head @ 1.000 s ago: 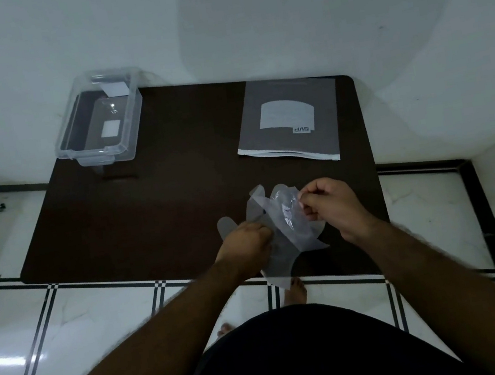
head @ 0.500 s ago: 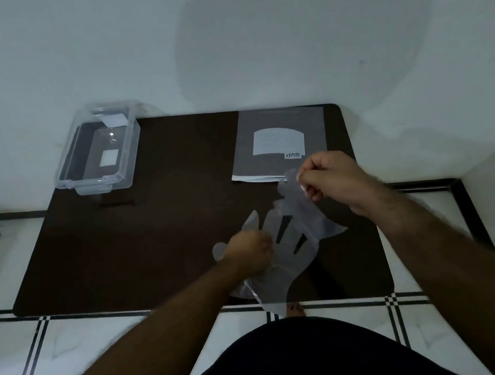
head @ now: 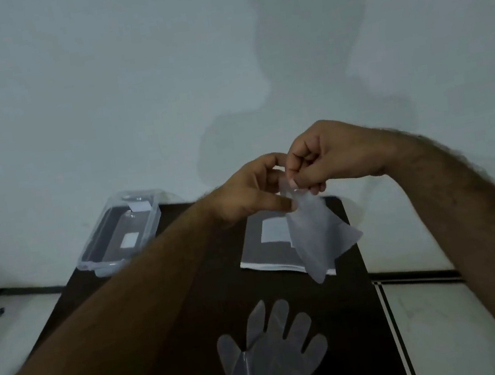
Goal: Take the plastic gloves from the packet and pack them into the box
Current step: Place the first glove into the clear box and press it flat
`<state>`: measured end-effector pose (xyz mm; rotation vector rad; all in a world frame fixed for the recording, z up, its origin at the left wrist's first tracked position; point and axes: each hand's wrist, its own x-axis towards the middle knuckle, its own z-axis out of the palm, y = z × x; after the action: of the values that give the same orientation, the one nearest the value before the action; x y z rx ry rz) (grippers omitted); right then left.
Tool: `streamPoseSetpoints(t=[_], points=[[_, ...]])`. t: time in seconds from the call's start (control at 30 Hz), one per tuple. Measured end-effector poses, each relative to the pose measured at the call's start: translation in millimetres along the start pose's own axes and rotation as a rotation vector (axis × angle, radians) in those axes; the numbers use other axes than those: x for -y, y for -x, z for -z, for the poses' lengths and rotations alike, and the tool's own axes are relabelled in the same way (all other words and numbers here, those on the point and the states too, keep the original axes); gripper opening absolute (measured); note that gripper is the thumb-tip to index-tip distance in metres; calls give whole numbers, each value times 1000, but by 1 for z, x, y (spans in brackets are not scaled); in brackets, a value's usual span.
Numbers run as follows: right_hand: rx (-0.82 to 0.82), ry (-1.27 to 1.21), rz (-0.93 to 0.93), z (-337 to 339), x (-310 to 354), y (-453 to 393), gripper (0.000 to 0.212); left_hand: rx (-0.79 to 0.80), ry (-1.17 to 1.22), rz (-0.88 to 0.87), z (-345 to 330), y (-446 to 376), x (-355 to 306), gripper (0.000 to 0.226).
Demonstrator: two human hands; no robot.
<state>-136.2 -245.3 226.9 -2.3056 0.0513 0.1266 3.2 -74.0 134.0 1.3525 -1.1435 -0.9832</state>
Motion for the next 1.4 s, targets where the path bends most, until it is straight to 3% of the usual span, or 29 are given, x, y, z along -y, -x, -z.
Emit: streamPoseSetpoints(t=[0.3,0.4,0.47,0.6,0.63,0.8,1.07,1.4], points=[[-86,-7,43,38,14,-20,1,-181,-71,-111,11,-10,-33,8],[-193,-170,27,32,5,-32,46,-253,2,-116,20,-8,-35,5],[-160,-272,-15,25,-6,-40,58,-317,64,-124,30,-4,-35,6],[-23,-379,-70,8,-25,-58,12,-467,134,-121,61,5,-34,12],[-28,-401,-80,4,-27,-64,10,-502,123,-113,71,9,-33,11],[-131,-499,-123,-12,-12,-112,16,-592,72,-30,134,32,-19,21],[-281,-580,-169,-46,51,-240,9,-638,-30,4,258,76,-6,15],[-395,-626,-158,-108,120,-397,14,-623,-120,-26,432,133,12,18]])
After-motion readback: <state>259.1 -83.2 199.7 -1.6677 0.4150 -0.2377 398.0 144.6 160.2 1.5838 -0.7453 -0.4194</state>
